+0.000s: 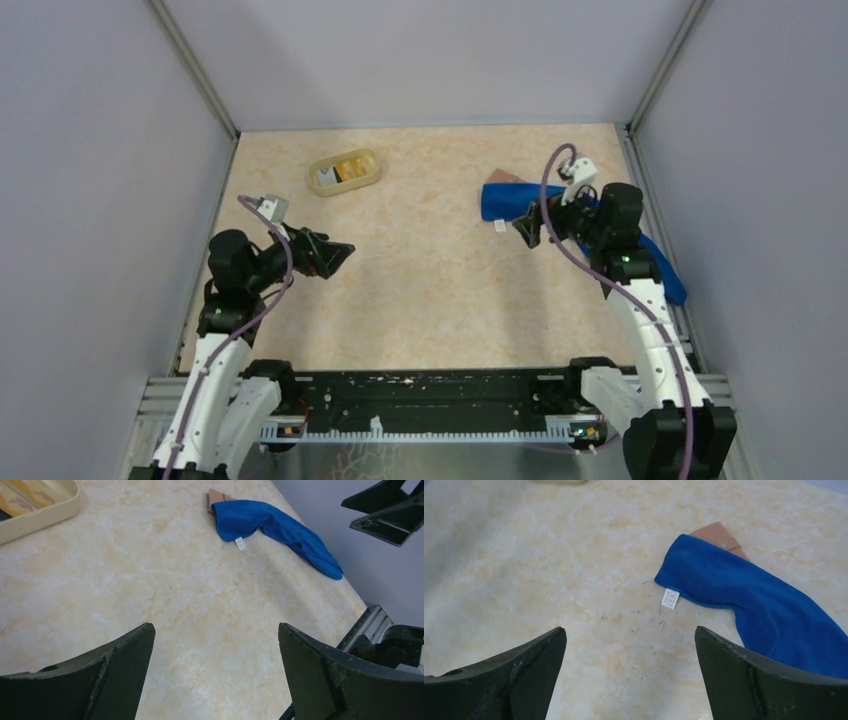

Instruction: Put the credit cards into the card holder

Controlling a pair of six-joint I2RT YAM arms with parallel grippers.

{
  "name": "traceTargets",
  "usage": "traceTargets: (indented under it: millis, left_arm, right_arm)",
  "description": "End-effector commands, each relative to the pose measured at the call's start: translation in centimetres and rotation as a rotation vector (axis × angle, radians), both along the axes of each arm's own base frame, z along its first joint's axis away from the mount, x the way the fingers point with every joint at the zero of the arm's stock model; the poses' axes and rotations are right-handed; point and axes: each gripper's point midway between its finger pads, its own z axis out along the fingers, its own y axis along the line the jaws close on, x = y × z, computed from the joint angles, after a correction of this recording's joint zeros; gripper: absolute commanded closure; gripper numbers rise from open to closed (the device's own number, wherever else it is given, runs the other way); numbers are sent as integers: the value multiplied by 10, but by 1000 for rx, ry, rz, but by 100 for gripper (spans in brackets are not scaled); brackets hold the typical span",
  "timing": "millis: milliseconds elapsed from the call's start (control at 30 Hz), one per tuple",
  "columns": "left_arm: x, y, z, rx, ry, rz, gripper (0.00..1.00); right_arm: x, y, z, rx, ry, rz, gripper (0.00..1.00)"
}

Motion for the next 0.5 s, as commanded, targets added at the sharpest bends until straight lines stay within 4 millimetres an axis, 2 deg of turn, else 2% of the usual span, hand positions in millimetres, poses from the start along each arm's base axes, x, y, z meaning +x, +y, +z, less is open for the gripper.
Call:
traceTargets:
  millis: [0,100,200,367,433,467]
  left_arm:
    - [6,-3,-30,110,127,26,1]
    - [3,-10,-49,231,195,51,1]
    - [-3,-15,-41,234,155,39,1]
    - [-11,-15,-25,204,57,31,1]
    - [-12,-16,-27,201,67,24,1]
    - [-13,-16,-28,204,77,21,1]
  right_arm:
    - [-2,30,-16,-318,-83,269,1]
    - [21,31,-38,-458,-29,290,1]
    - [60,18,-63,-588,32,230,1]
    - [134,-24,-116,-859,122,110,2]
    - [155,-39,-135,-860,209,84,7]
    - [164,-43,-132,-851,217,68,10]
